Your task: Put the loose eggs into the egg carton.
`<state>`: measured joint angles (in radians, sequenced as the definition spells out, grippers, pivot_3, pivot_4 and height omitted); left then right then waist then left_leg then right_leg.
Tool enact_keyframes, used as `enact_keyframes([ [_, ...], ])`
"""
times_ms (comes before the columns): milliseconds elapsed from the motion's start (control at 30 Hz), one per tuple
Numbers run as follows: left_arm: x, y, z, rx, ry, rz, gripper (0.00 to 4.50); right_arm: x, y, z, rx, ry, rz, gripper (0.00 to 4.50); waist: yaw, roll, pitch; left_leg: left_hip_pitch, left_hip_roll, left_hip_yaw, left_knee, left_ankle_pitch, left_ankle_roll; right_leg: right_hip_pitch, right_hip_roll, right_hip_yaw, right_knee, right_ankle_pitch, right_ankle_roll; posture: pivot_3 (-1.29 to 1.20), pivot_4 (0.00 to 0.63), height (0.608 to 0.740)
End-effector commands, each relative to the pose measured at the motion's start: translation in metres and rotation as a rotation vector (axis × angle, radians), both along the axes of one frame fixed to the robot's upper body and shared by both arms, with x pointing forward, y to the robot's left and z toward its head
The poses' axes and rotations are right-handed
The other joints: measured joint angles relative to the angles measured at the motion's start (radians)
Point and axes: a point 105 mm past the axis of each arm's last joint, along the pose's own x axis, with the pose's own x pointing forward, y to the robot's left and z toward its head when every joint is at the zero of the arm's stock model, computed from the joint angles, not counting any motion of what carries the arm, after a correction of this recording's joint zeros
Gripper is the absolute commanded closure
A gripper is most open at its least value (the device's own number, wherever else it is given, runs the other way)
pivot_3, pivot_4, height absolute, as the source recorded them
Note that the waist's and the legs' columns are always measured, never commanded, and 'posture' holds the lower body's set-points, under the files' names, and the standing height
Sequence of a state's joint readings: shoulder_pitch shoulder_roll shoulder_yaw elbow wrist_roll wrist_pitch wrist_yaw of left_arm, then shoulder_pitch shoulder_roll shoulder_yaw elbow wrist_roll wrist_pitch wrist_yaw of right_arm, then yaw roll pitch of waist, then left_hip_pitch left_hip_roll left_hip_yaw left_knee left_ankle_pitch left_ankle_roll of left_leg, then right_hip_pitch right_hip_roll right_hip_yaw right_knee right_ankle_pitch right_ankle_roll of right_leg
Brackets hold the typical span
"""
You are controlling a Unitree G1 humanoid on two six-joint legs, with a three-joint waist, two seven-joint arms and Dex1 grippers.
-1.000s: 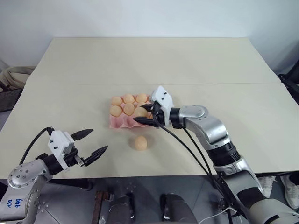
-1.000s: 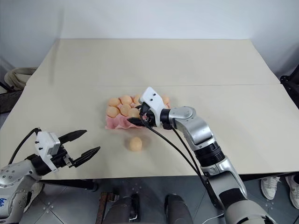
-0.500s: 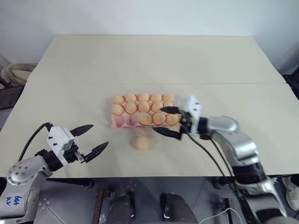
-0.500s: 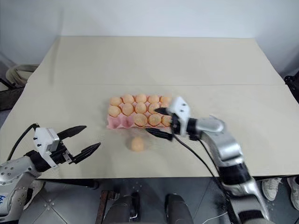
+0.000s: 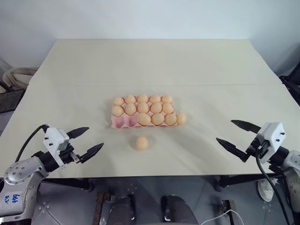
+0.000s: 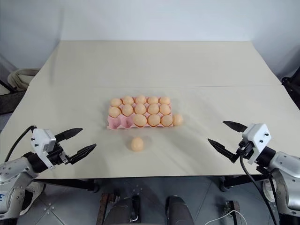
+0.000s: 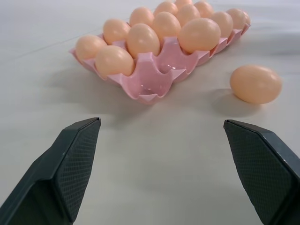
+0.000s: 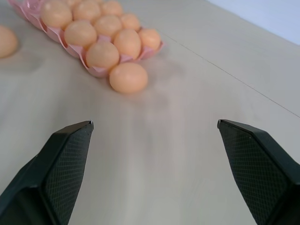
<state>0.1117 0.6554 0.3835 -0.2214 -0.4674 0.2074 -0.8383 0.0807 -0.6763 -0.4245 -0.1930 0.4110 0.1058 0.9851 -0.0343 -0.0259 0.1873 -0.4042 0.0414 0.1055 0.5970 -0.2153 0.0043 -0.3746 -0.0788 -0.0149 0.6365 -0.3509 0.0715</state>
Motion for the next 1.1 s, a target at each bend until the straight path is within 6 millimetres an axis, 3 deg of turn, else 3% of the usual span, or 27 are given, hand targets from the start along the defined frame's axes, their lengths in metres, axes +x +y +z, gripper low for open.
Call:
enact_keyframes([
  [33, 0.005, -0.004, 0.015, 0.021, -0.061, -0.029, 0.00, -0.003, 0.002, 0.008, 0.003, -0.041, -0.001, 0.06, 0.003, 0.000, 0.000, 0.000, 0.000, 0.000, 0.000, 0.000, 0.000, 0.000, 0.000, 0.000, 0.000, -0.001, -0.001, 0.00, 0.150, 0.740],
  [233, 0.005, -0.010, 0.019, 0.030, -0.083, -0.052, 0.00, 0.006, 0.009, 0.010, 0.020, -0.034, 0.006, 0.06, 0.002, 0.000, 0.000, -0.001, 0.000, 0.000, -0.002, 0.000, 0.000, -0.001, -0.001, 0.000, -0.003, 0.001, 0.002, 0.00, 0.150, 0.740],
  [433, -0.004, -0.027, 0.024, 0.020, -0.108, -0.155, 0.00, 0.040, 0.041, 0.016, 0.064, 0.065, 0.084, 0.06, -0.006, 0.000, 0.000, -0.001, 0.002, 0.000, -0.002, 0.000, -0.001, -0.001, 0.000, -0.001, -0.003, 0.001, 0.002, 0.00, 0.150, 0.740],
  [533, -0.016, -0.040, 0.027, 0.029, -0.102, -0.256, 0.00, 0.058, 0.059, 0.009, 0.003, 0.134, 0.156, 0.06, -0.008, 0.000, 0.000, -0.001, 0.001, 0.000, -0.002, -0.001, -0.001, -0.001, 0.000, -0.001, -0.003, 0.001, 0.002, 0.00, 0.150, 0.740],
  [667, -0.021, -0.041, 0.032, 0.073, -0.120, -0.297, 0.00, 0.074, 0.079, 0.003, -0.037, 0.187, 0.267, 0.06, -0.011, 0.001, 0.000, -0.002, 0.001, 0.000, -0.003, -0.001, -0.001, -0.002, 0.000, -0.002, -0.005, 0.001, 0.001, 0.00, 0.150, 0.740],
  [1100, -0.028, -0.058, 0.033, 0.085, -0.138, -0.387, 0.00, 0.120, 0.114, -0.020, -0.103, 0.216, 0.398, 0.06, -0.026, 0.001, 0.001, -0.002, 0.002, 0.001, -0.003, 0.001, 0.003, -0.002, 0.002, -0.002, -0.005, 0.002, 0.003, 0.00, 0.150, 0.740],
])
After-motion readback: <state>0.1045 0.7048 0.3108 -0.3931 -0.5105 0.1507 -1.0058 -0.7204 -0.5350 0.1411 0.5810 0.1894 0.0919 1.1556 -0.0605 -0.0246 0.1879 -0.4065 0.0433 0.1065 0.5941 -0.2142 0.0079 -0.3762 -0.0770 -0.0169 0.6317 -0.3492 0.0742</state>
